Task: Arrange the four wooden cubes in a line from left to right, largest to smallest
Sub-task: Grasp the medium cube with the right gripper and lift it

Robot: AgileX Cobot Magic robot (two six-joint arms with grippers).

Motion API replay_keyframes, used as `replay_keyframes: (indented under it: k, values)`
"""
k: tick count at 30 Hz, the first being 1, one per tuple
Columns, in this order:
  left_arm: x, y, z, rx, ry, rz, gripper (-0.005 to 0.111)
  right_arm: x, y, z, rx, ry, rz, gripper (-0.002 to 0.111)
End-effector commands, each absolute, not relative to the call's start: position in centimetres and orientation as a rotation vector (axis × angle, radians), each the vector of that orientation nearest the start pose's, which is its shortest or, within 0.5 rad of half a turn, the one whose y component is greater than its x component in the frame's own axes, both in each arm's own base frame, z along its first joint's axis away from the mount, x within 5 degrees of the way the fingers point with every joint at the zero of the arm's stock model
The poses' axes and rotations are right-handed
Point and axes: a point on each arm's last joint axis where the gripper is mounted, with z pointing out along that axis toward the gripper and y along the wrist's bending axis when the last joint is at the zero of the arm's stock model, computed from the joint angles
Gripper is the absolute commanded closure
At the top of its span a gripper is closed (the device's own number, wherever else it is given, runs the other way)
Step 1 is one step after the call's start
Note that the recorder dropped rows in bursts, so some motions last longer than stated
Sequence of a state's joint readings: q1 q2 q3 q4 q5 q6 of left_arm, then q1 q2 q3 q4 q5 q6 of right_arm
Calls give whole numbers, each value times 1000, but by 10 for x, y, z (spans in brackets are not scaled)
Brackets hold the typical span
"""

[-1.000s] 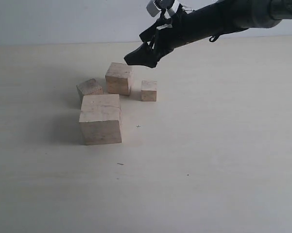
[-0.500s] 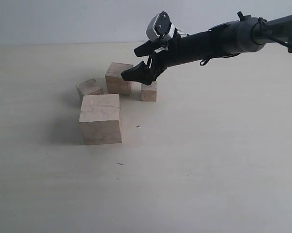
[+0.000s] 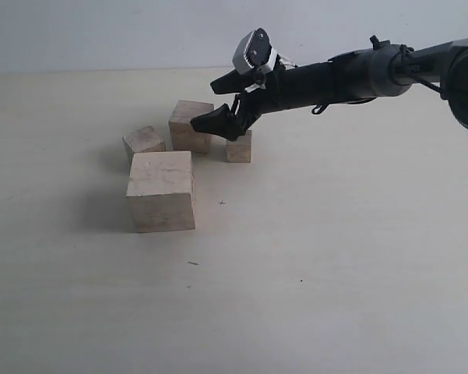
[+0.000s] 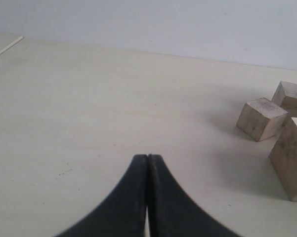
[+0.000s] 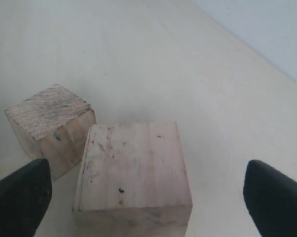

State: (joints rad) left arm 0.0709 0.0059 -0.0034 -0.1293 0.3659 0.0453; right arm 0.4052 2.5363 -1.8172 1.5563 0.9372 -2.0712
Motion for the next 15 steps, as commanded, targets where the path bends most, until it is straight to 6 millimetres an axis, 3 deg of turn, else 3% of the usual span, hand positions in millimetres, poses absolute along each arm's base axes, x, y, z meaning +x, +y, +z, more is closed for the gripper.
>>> replay_keyframes:
  k: [1,9,12,15]
  values:
    - [53,-1,181,-101,1836,-50,107,441,280,90,-1344,1543,986,8]
    - [53,-1,181,-101,1836,-50,107,434,291,68,-1372,1580,980,14]
    - [53,-1,181,-101,1836,-50,107,434,291,66,-1379,1584,973,25]
    - [53,-1,181,-101,1836,-50,107,434,292,75,-1358,1594,984,45]
